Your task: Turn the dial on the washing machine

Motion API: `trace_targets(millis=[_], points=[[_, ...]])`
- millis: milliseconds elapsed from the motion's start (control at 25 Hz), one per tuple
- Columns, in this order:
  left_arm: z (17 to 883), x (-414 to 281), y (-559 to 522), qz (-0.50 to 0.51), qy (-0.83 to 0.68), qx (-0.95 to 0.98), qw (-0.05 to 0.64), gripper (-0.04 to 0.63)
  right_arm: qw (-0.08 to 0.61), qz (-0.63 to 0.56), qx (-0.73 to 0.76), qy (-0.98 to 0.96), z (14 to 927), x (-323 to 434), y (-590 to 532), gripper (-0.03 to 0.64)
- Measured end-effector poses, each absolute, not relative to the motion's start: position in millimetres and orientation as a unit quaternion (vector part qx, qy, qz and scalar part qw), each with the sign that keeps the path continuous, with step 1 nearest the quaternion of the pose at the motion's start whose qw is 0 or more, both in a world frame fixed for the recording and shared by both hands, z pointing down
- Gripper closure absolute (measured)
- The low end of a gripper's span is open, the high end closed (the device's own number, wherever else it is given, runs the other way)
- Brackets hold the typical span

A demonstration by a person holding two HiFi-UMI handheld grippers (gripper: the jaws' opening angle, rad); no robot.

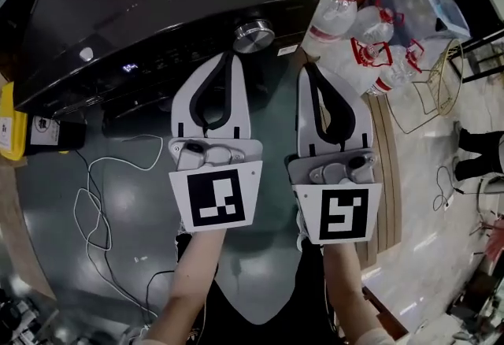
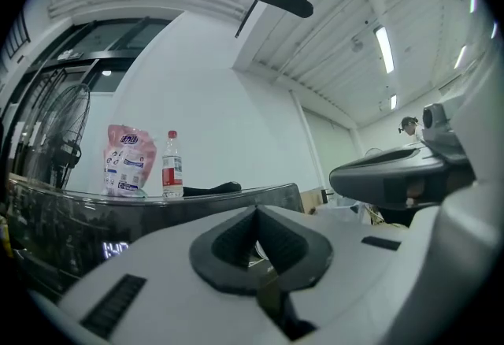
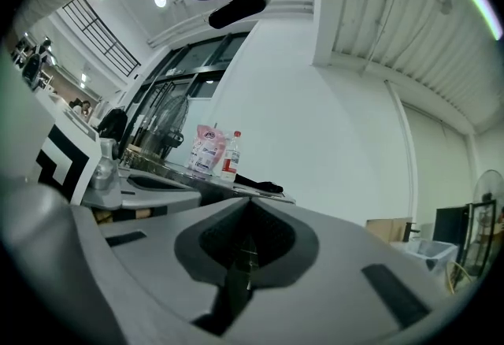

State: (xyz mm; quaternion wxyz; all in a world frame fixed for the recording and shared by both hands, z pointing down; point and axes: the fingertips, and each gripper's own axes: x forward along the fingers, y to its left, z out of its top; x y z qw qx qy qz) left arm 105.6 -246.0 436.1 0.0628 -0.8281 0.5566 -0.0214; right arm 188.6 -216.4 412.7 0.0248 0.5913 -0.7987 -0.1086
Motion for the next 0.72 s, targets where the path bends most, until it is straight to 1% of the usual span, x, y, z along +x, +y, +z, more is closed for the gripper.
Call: trace_targets(millis=[280, 720], points=[[456, 112, -260, -0.054, 0.546, -0.833, 0.068, 0.597, 0.046, -0.088, 0.583, -0.806, 434, 181, -227, 0.614], [476, 122, -270, -0.068, 0.53, -0.843, 0.06, 0.597, 0.065, -0.08, 0.594, -0.798, 452, 201, -232, 0.614]])
